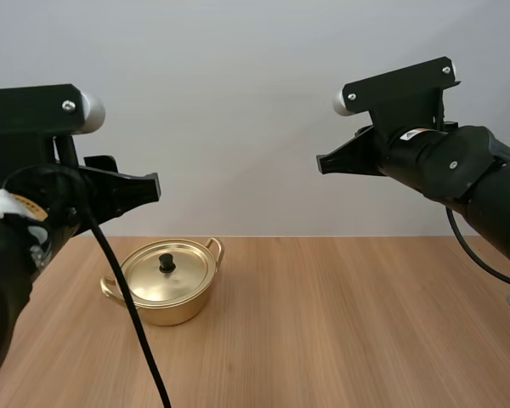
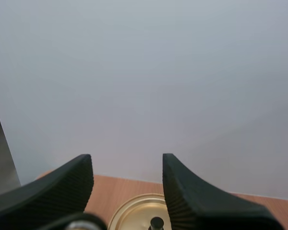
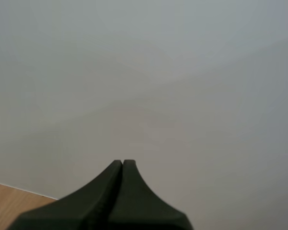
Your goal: Open the pot, put the car inside, and close it
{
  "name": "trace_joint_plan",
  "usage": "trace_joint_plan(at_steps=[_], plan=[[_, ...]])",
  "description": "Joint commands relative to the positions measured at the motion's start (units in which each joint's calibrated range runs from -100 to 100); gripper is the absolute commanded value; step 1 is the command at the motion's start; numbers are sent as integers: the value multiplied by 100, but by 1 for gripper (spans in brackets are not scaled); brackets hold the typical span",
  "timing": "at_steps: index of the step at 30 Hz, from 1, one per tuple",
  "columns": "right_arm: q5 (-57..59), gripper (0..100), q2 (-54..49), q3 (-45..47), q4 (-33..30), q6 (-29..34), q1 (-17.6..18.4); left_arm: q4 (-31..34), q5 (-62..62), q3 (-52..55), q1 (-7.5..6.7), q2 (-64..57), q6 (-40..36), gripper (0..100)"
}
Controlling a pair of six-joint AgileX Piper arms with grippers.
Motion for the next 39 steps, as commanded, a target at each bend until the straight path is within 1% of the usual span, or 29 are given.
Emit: trace_joint_plan(at_steps=[1,3,4,5,6,7,8,12,13,17,21,23,32,34,36,39], plan=[[-21,0,-4,5,5,5,1,0,-868,352,4,-1417,814,66],[-167,0,-4,5,4,5,1,0,-865,660,4,-1417,1105,66],[-240,0,-4,5,-6,5,1,0,-865,797,4,-1417,1182,64],[-278,0,-4,5,-7,5,1,0,-865,921,4,-1417,1234,62],[-328,0,-4,5,-48,5,1,0,-910,1035,4,-1417,1244,57],[-343,0,-4,5,-74,5,1,0,-925,1112,4,-1417,1244,51],[-343,0,-4,5,-75,5,1,0,-925,1187,4,-1417,1244,42],[-343,0,-4,5,-75,5,1,-11,-1053,1419,4,-1417,1244,4],[-343,0,-4,5,-75,5,1,-11,-1163,1502,4,-1417,1244,0],[-343,0,-4,5,-75,5,1,-94,-2017,1938,-11,-1417,1234,0],[-343,0,-4,5,-75,5,1,-154,-2135,2367,-166,-1417,1208,0],[-343,0,-4,5,-75,5,1,-154,-2135,2528,-210,-1417,1208,0],[-327,0,-4,5,-35,5,1,-154,-2133,2906,-496,-1417,1208,0],[-327,0,-4,5,-35,89,1,-154,-2088,3054,-577,-1417,1208,0],[-275,0,-4,5,-35,254,1,-154,-2066,3101,-593,-1417,1125,0],[-57,0,-4,5,-35,256,1,52,-1902,3101,-593,-1417,826,0]])
